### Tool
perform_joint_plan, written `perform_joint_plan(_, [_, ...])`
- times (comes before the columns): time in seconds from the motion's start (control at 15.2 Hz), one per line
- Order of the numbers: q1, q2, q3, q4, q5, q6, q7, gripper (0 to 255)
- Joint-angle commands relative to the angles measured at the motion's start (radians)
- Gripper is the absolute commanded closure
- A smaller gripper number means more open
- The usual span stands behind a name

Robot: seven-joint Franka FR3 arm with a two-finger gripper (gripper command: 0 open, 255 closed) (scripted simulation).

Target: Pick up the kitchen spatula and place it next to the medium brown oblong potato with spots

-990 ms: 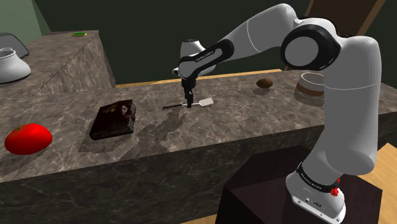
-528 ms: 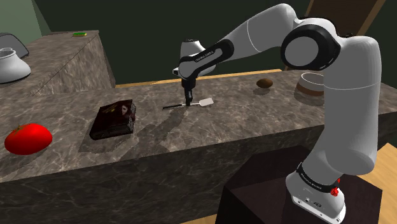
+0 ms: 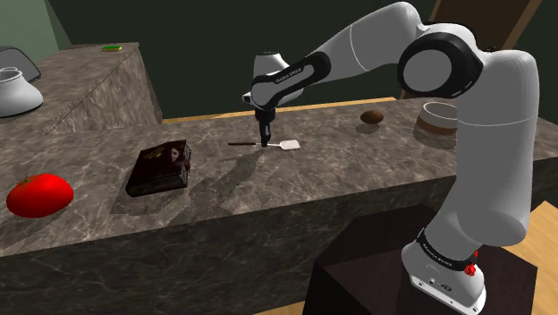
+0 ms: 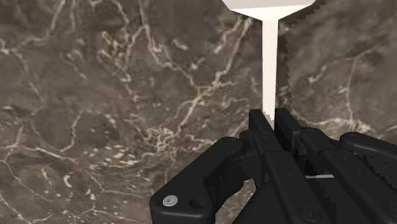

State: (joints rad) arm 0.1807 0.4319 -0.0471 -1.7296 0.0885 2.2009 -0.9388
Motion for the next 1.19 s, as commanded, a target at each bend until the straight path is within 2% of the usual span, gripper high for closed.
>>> perform_joint_plan(0.0, [0.000,-0.009,-0.001,0.013,-0.002,-0.022,0.002,255])
perform_joint_plan(1.12, [0.001,-0.085,-0.005,0.134,-0.013,-0.219,0.016,255])
